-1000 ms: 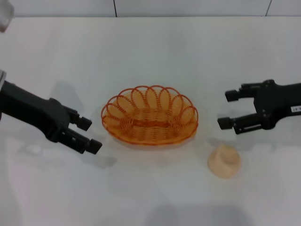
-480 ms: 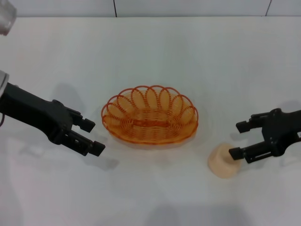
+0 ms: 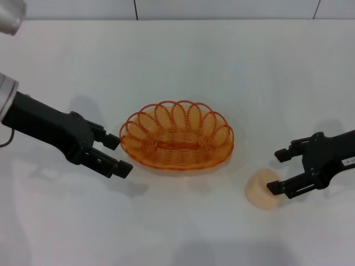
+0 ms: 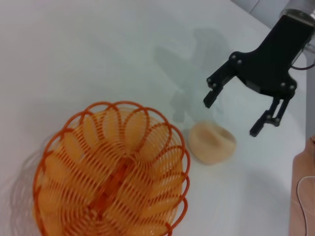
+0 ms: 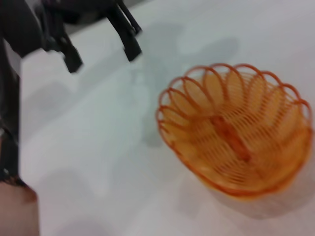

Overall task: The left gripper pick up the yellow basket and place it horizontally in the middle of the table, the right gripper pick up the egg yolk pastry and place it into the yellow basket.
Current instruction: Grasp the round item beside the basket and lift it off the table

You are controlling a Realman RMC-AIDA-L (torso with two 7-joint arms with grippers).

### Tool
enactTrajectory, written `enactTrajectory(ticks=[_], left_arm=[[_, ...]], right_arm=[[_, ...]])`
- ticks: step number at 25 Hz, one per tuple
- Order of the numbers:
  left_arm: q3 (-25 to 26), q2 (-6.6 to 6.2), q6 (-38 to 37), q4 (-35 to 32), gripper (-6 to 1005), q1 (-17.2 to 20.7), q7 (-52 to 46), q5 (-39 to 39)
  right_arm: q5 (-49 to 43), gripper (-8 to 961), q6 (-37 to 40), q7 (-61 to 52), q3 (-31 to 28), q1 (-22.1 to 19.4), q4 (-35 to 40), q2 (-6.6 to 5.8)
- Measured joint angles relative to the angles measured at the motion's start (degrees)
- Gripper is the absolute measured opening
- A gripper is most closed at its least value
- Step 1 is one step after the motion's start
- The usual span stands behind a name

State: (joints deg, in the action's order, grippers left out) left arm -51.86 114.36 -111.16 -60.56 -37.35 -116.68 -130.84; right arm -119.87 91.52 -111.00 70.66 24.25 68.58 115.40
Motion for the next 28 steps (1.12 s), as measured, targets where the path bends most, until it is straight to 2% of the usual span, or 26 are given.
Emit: enactTrajectory(ticks=[5, 8, 16, 28], left_arm=[[0.19, 0.20, 0.19, 0.00, 880, -0.11, 0.01, 0.24], [0.27, 0.52, 0.53, 0.00, 880, -0.11, 0.00, 0.24], [0.47, 0.78, 0.77, 0.00, 879, 0.03, -0.04, 1.53], [0.45, 0.77, 1.26, 0.00, 880, 0.09, -0.04, 1.73]], right_arm=[[-4.88, 844, 2.18, -4.26, 1.35, 0.21, 6.71, -0.07], [-5.94, 838, 2.48, -6.01, 4.14, 0.03, 8.77, -0.06], [-6.17, 823, -0.67, -7.21, 10.50, 0.26, 9.04, 0.11], [-5.79, 800, -4.63, -7.84, 15.24, 0.43, 9.56, 0.35]])
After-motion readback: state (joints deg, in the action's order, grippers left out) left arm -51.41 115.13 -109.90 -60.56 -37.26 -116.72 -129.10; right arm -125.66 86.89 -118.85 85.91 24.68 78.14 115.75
